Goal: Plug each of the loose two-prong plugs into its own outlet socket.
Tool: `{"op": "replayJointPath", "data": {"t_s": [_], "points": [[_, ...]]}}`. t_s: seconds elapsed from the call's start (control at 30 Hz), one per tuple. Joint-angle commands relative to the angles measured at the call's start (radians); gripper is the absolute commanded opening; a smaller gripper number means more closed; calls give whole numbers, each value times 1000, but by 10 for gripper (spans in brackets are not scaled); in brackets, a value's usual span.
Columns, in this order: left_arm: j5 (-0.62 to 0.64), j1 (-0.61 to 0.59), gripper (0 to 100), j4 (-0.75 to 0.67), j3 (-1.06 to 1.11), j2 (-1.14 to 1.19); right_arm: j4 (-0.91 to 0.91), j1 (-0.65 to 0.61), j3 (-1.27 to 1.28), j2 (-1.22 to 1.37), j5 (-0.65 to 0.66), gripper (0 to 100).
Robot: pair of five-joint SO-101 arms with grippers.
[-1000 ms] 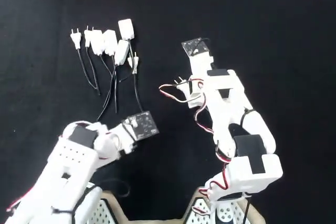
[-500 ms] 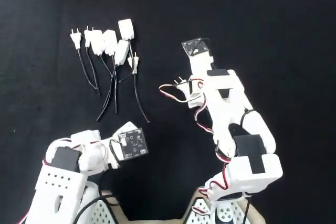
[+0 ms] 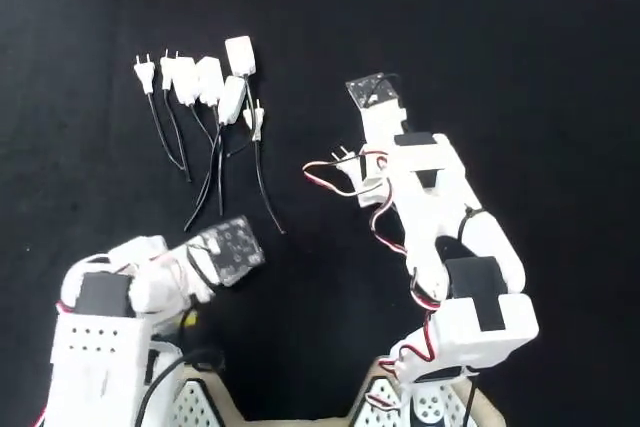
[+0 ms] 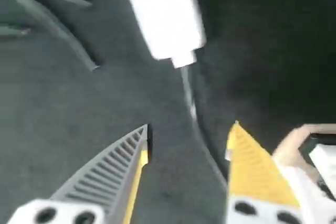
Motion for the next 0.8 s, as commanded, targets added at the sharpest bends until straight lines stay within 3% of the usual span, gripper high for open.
{"op": "replayJointPath", "data": {"t_s": [0.0, 0.13, 0.3, 0.43, 0.53, 0.63, 0.77], "points": [[112, -27, 253, 20, -120, -6, 0, 11, -15, -13, 2, 194], [293, -28, 252, -91, -91, -6, 97, 11, -73, -33, 0, 195], [427, -31, 252, -213, 1, -6, 138, 9, -94, -116, 0, 195], [677, -41, 252, -321, 108, -8, 147, -31, -93, -185, 0, 195], [687, -171, 252, -364, 110, -6, 161, -120, -99, -203, 2, 193], [687, -173, 252, -364, 157, -6, 135, -199, -107, -185, 14, 191], [647, -182, 252, -358, 209, -6, -2, -187, -102, -94, 126, 191]]}}
